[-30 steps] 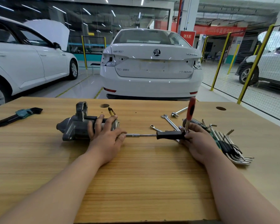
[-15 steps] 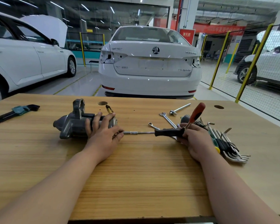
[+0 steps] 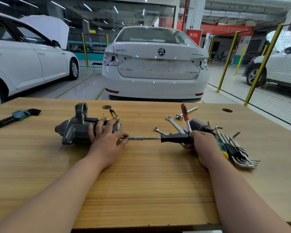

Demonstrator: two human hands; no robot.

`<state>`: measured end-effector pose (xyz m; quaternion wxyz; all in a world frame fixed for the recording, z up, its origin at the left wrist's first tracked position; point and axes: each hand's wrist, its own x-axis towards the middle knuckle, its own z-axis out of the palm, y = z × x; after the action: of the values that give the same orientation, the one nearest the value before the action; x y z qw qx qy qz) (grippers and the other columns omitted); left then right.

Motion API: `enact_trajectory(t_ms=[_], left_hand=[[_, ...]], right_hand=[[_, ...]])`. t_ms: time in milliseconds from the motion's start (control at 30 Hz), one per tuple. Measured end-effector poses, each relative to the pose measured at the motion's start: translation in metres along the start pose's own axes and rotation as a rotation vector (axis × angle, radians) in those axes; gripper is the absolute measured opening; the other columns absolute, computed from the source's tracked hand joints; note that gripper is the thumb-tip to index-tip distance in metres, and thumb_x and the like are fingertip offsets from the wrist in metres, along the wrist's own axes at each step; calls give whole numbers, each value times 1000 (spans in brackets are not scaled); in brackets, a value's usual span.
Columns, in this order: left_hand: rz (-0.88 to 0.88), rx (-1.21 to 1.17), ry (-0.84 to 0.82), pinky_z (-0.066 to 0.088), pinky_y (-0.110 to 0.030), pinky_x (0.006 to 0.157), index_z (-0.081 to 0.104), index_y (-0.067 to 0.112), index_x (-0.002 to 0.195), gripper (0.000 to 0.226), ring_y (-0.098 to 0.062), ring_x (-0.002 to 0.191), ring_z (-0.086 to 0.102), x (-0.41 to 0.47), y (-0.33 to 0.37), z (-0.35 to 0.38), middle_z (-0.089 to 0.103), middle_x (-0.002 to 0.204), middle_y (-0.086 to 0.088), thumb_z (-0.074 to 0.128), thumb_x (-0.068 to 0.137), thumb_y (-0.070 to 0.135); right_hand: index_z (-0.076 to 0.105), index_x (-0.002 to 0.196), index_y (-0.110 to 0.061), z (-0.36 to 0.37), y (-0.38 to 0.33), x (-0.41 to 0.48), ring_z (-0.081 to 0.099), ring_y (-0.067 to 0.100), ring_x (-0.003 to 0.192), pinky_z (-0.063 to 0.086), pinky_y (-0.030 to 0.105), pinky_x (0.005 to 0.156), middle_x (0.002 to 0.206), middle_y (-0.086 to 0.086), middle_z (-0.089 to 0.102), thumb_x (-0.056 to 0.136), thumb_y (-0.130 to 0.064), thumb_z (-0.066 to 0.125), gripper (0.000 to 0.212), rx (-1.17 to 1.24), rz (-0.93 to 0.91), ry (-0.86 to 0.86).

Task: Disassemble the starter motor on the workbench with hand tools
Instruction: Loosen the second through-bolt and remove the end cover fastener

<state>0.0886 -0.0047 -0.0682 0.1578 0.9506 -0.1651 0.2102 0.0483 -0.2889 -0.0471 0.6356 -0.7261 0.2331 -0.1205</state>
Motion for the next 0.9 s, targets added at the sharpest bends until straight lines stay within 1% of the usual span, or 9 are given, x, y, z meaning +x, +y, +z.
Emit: enact_trajectory(t_ms=[67, 133, 233, 333, 400, 567, 700, 800, 900], left_hand=[[-3, 1, 0, -30, -36, 101, 59, 49, 102, 15, -15, 140, -16, 0, 1, 0, 11, 154, 14, 46, 94, 49], [-4, 2, 5, -31, -36, 100, 58, 49, 101, 14, -15, 140, -16, 0, 0, 1, 11, 154, 15, 47, 93, 49], [-2, 13, 2, -30, -36, 101, 57, 50, 102, 14, -14, 139, -17, 1, -1, 2, 10, 154, 15, 47, 92, 50], [-7, 48, -11, -30, -38, 102, 57, 49, 108, 21, -16, 139, -19, 1, -1, 2, 7, 154, 16, 44, 93, 52], [-4, 63, -18, -31, -39, 101, 58, 48, 110, 25, -17, 139, -20, 1, -1, 3, 5, 155, 15, 42, 92, 55], [1, 59, -10, -32, -36, 99, 60, 47, 108, 33, -16, 139, -20, 1, -2, 3, 4, 155, 15, 33, 94, 57], [-2, 60, 2, -31, -35, 99, 62, 48, 106, 31, -17, 140, -16, 1, -2, 3, 8, 155, 14, 35, 93, 58], [9, 38, 34, -29, -35, 101, 64, 48, 103, 27, -17, 141, -11, 1, -3, 3, 14, 154, 13, 42, 92, 57], [24, 23, 60, -26, -35, 103, 65, 48, 100, 21, -17, 140, -7, 0, -3, 4, 19, 153, 12, 48, 90, 55]], right_hand=[[63, 94, -12, -1, 0, 0, 62, 15, 57, 49, 25, 50, 72, 7, 69, 99, -21, 51, 16, -61, -3, -9], [63, 89, -14, -1, 2, 1, 59, 17, 57, 48, 31, 56, 62, 5, 67, 96, -26, 54, 17, -56, -2, 7], [59, 76, -8, -1, 4, 3, 50, 15, 48, 43, 31, 49, 50, -1, 55, 89, -18, 57, 16, -20, -28, 49], [67, 88, -11, -2, 2, 2, 54, 19, 60, 45, 34, 59, 69, 9, 61, 91, -13, 54, 14, 9, 44, -27], [69, 93, -13, -2, 0, 4, 57, 21, 64, 46, 34, 60, 82, 13, 65, 92, -10, 50, 19, 26, 58, -53], [66, 99, -10, -1, 0, 4, 66, 23, 66, 51, 30, 56, 92, 18, 68, 95, -4, 45, 23, 54, 51, -75], [65, 101, -11, -2, -2, 1, 66, 28, 76, 54, 33, 61, 101, 21, 63, 96, -1, 42, 26, 92, 52, -103], [64, 103, -8, -1, -1, 2, 68, 26, 71, 55, 31, 56, 98, 18, 64, 98, -3, 43, 23, 62, 45, -89], [63, 101, -6, -1, 0, 3, 64, 16, 49, 52, 26, 47, 76, 14, 67, 100, -7, 46, 17, -34, 22, -75]])
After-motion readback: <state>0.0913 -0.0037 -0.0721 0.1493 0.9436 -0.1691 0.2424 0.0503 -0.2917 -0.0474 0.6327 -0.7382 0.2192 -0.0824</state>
